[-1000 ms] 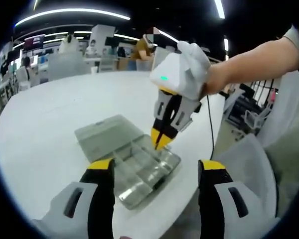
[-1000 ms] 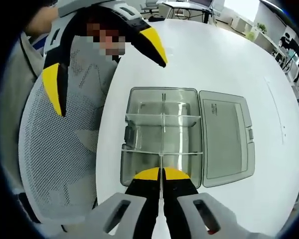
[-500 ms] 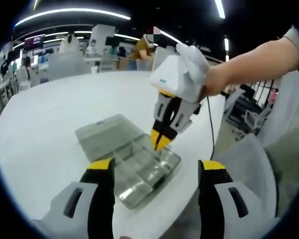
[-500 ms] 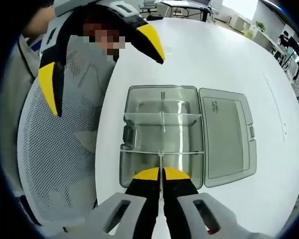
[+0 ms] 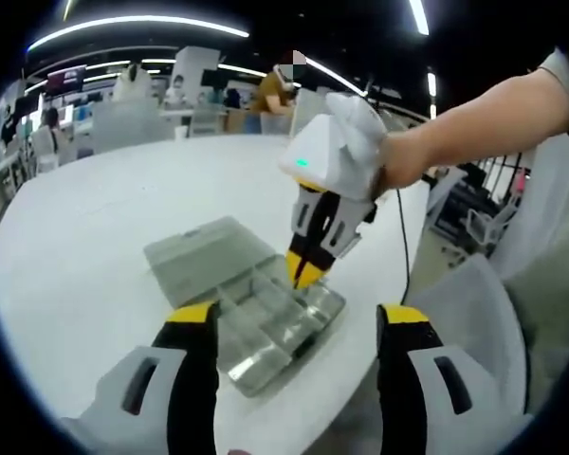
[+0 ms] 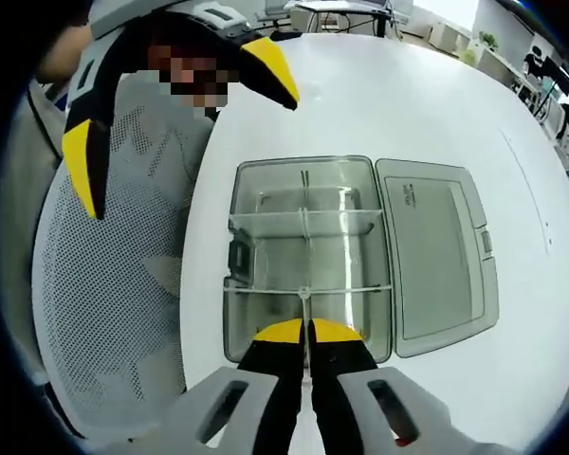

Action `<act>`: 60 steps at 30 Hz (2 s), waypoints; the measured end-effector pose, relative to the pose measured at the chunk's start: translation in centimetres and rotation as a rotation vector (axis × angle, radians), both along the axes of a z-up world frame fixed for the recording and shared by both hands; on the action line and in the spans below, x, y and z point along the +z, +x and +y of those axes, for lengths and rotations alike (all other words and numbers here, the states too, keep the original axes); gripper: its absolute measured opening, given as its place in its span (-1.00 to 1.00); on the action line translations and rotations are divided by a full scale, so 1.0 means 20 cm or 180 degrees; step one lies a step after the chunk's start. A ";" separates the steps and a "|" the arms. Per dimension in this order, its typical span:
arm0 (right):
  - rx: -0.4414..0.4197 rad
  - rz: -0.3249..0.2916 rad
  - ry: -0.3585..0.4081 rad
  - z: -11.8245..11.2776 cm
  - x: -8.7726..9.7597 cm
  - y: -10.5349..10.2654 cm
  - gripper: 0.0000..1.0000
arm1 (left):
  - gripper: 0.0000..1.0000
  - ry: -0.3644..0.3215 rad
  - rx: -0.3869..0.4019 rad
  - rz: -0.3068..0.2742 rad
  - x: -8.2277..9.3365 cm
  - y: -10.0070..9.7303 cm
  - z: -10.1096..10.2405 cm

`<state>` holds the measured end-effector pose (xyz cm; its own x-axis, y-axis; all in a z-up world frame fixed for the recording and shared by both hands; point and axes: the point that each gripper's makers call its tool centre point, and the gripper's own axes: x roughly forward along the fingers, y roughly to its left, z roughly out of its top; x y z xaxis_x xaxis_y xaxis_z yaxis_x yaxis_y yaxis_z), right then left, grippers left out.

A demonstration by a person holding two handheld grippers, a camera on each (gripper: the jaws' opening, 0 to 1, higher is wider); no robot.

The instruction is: Insert the divider into the dual guide fixture by aligning both edges with the guide slots and pushing it downward to the bottom, including one-sided entry, uneven engagement, binding, and posture correction.

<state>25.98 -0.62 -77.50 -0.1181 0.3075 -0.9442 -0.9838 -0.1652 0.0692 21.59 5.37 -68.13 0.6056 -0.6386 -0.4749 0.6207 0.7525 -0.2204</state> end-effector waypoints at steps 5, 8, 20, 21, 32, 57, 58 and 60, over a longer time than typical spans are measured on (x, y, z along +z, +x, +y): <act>-0.0004 0.0027 -0.0005 0.00 -0.02 0.00 -1.00 | 0.33 0.0001 0.0013 -0.0002 0.00 0.00 0.01; 0.0023 0.0033 -0.0015 0.00 -0.03 0.00 -1.00 | 0.33 0.0004 0.0019 -0.0004 0.00 0.00 0.02; 0.0011 0.0059 -0.0010 0.00 -0.04 -0.01 -1.00 | 0.32 0.0013 0.0020 0.0000 0.01 0.00 0.02; 0.0007 0.0062 -0.0014 0.00 -0.05 0.00 -1.00 | 0.32 0.0017 0.0019 -0.0001 0.01 0.00 0.02; -0.0027 0.0101 -0.0169 0.01 -0.02 0.00 -1.00 | 0.32 0.0012 0.0027 -0.0018 0.03 0.00 0.02; -0.0064 0.0118 -0.0309 0.01 0.07 0.00 -1.00 | 0.32 -0.0001 0.0022 -0.0048 0.03 0.00 0.00; -0.0063 0.0139 -0.0311 0.01 0.07 0.00 -1.00 | 0.32 -0.0005 0.0024 -0.0047 0.04 0.00 0.00; -0.0040 0.0114 -0.0335 -0.01 0.07 0.00 -1.00 | 0.32 -0.0005 0.0024 -0.0054 0.04 0.00 0.00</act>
<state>25.95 -0.73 -76.19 -0.1492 0.2085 -0.9666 -0.9823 -0.1430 0.1208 21.54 5.39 -67.36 0.6183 -0.6347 -0.4635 0.6186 0.7568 -0.2112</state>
